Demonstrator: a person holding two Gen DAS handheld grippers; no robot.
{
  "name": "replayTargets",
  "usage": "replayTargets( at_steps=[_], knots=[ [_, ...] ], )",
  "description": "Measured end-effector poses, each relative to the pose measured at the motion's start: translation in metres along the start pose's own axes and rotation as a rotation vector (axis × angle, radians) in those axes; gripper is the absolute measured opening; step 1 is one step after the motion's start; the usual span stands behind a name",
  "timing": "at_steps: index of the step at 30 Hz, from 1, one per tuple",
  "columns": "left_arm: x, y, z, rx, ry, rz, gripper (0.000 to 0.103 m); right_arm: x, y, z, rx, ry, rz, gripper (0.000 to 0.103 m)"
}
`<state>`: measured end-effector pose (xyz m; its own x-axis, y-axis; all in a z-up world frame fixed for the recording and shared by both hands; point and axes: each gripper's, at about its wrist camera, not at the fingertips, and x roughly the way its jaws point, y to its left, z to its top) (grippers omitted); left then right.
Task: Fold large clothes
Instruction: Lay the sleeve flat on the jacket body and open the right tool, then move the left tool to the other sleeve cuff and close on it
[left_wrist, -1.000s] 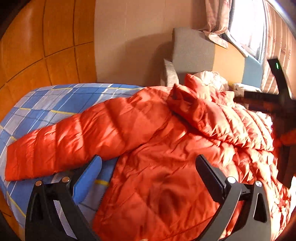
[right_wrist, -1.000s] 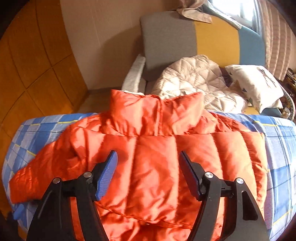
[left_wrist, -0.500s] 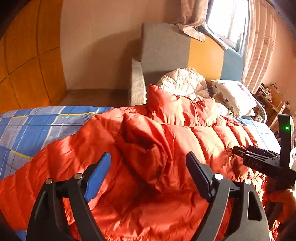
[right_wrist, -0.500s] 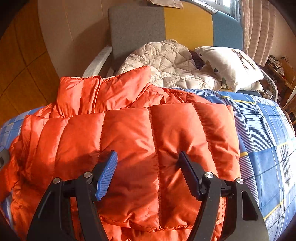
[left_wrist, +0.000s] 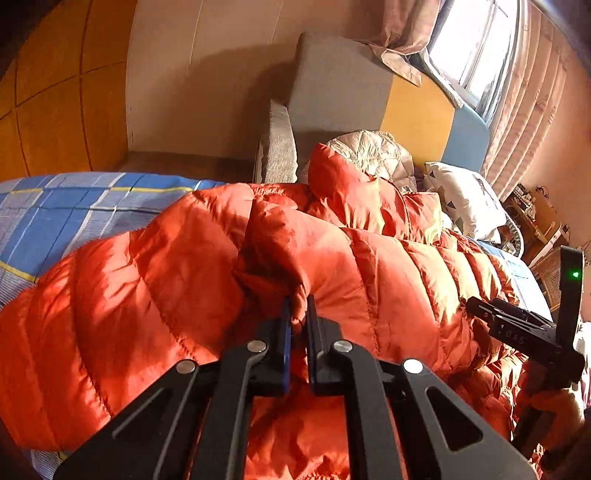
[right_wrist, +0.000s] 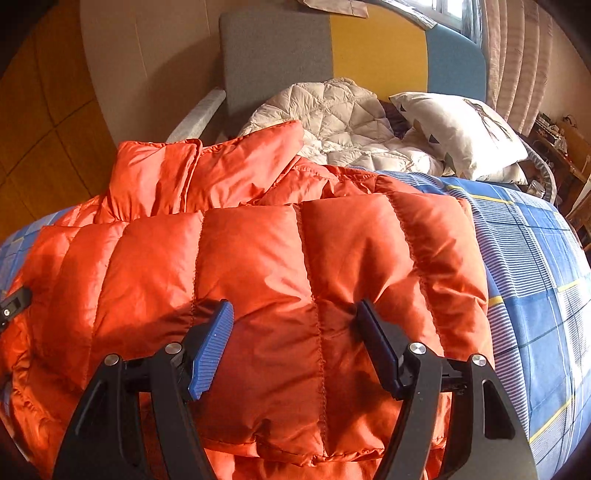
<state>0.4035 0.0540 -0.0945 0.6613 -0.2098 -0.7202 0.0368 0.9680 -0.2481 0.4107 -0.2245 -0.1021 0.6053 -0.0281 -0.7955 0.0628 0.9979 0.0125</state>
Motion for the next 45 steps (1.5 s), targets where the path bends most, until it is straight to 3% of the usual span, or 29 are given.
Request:
replayTargets(
  at_steps=[9, 20, 22, 24, 27, 30, 37, 45],
  knots=[
    [0.034, 0.01, -0.015, 0.002, 0.052, 0.092, 0.008, 0.018, 0.013, -0.009, -0.037, 0.009, -0.031, 0.07],
    [0.044, 0.019, -0.02, -0.045, 0.053, 0.076, 0.012, 0.031, 0.015, -0.016, -0.041, -0.022, -0.046, 0.071],
    [0.035, 0.024, -0.017, -0.101, 0.07, 0.07, 0.022, 0.029, 0.016, -0.014, -0.051, -0.013, -0.059, 0.074],
    [0.02, 0.027, -0.018, -0.139, 0.07, 0.045, 0.054, 0.023, 0.014, -0.011, -0.04, 0.002, -0.059, 0.089],
    [-0.017, 0.031, -0.03, -0.174, 0.007, 0.081, 0.068, 0.003, 0.015, -0.014, -0.026, -0.006, -0.033, 0.092],
    [-0.043, 0.045, -0.049, -0.218, -0.022, 0.113, 0.069, -0.02, 0.023, -0.027, -0.047, -0.032, 0.0, 0.092],
    [-0.093, 0.109, -0.104, -0.328, -0.016, 0.245, 0.071, -0.056, 0.036, -0.064, -0.136, -0.059, -0.01, 0.092],
    [-0.146, 0.192, -0.134, -0.421, -0.037, 0.451, 0.073, -0.069, 0.026, -0.069, -0.125, -0.08, -0.064, 0.092]
  ],
)
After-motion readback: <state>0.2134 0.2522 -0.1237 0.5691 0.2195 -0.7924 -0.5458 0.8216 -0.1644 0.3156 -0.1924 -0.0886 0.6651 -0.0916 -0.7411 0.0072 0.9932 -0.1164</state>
